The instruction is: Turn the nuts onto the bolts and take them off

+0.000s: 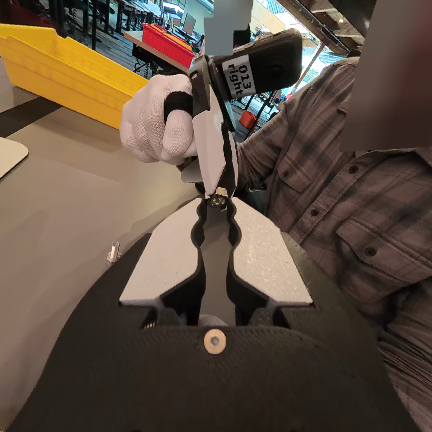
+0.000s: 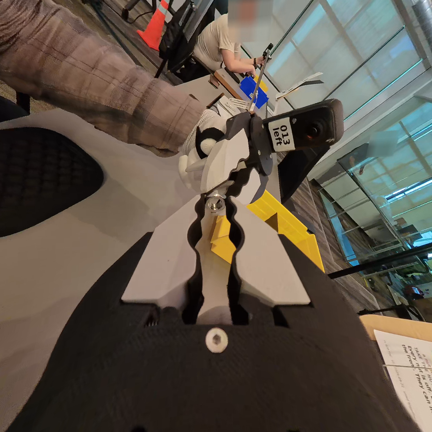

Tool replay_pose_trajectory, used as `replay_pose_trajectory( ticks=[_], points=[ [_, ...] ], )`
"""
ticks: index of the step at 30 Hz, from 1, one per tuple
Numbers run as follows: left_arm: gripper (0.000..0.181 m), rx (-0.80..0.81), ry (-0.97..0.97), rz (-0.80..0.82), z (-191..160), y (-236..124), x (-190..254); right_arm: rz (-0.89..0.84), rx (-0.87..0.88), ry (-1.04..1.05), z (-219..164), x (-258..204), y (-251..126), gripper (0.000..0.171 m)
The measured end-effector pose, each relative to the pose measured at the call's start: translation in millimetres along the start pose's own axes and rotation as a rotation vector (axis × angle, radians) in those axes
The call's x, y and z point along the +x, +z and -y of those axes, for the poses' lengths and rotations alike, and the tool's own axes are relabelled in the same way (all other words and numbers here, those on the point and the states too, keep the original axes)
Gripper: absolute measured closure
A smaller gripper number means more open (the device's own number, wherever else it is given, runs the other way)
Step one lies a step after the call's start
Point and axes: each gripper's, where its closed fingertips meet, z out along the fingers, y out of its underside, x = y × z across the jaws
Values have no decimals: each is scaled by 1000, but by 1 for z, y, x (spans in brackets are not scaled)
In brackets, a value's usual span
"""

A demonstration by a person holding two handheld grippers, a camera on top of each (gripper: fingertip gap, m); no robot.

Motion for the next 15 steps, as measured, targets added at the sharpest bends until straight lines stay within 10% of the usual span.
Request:
replay_pose_trajectory(
  ticks=[5,9,15],
  points=[
    [161,31,42,11,12,6,1,13,33,70,5,6,-12,155],
    [113,-23,109,302,9,-2,-20,0,7,130,-6,20,-36,155],
    [101,-313,175,705,-67,27,-86,27,-47,211,-24,27,-71,156]
  ],
)
